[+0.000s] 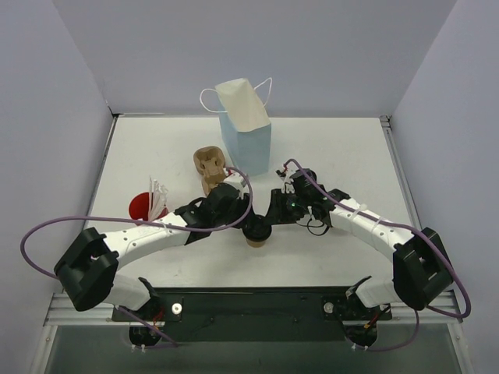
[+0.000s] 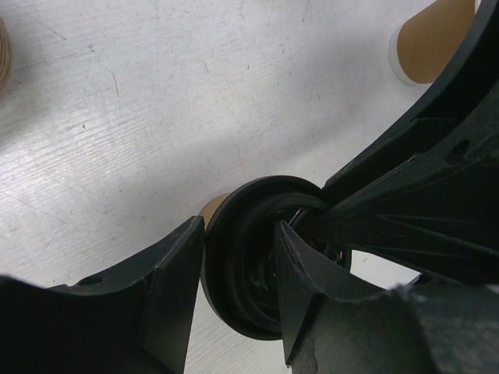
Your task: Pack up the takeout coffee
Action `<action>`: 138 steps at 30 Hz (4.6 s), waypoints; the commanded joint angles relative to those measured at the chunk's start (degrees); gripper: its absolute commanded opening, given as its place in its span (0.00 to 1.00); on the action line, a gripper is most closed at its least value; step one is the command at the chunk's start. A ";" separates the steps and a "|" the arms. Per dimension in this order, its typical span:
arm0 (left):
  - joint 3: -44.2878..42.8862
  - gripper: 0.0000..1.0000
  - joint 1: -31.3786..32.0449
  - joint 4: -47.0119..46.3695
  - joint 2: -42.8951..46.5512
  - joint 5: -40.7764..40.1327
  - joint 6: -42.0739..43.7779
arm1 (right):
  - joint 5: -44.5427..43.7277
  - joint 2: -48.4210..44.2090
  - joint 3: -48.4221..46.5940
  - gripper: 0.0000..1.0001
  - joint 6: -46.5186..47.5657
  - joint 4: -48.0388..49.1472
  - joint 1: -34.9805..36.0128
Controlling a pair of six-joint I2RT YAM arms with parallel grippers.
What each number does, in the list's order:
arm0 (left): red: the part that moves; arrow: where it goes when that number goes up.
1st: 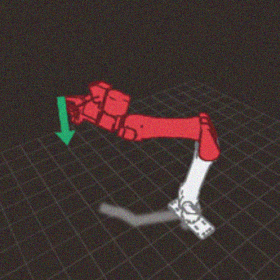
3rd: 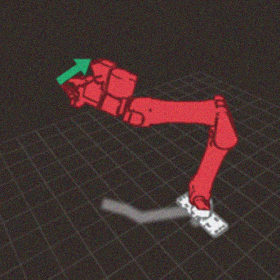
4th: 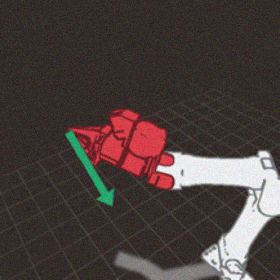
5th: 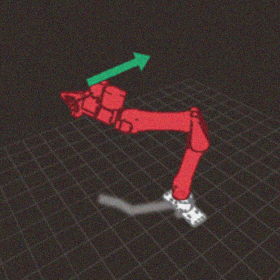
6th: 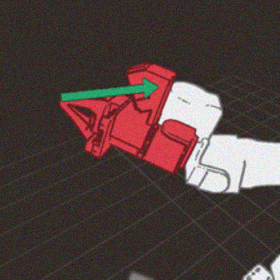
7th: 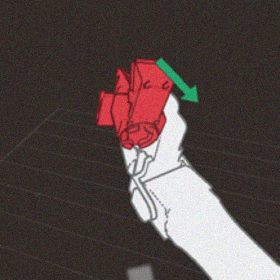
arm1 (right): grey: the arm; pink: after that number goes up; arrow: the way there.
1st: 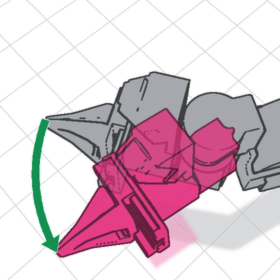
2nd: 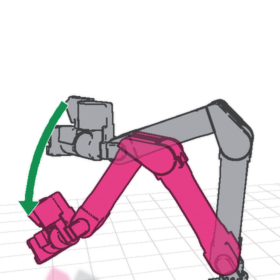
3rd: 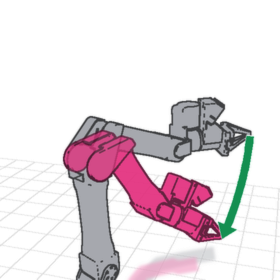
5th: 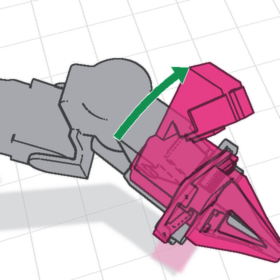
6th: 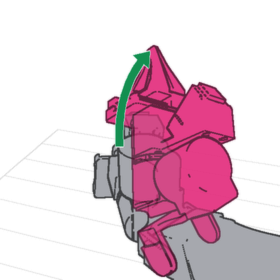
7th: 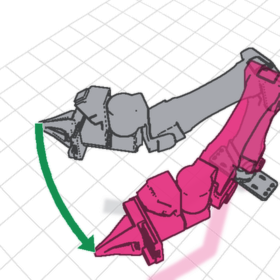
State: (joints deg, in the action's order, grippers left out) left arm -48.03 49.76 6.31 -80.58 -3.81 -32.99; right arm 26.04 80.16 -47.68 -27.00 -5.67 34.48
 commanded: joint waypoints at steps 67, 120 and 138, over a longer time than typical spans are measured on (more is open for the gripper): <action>0.39 0.55 -1.77 14.26 9.03 2.58 -0.93 | -6.01 1.14 -6.37 0.45 2.83 -9.62 4.72; -5.29 0.54 2.36 18.82 3.50 -3.39 -1.29 | -2.93 1.30 -4.17 0.29 10.65 -12.16 2.70; -8.31 0.56 -1.59 14.89 0.68 2.14 2.23 | -0.73 3.34 -8.13 0.29 14.96 -15.42 2.79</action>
State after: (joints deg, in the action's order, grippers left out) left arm -56.71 48.36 25.19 -79.13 -3.90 -31.66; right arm 24.97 82.63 -54.94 -13.28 -16.32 37.10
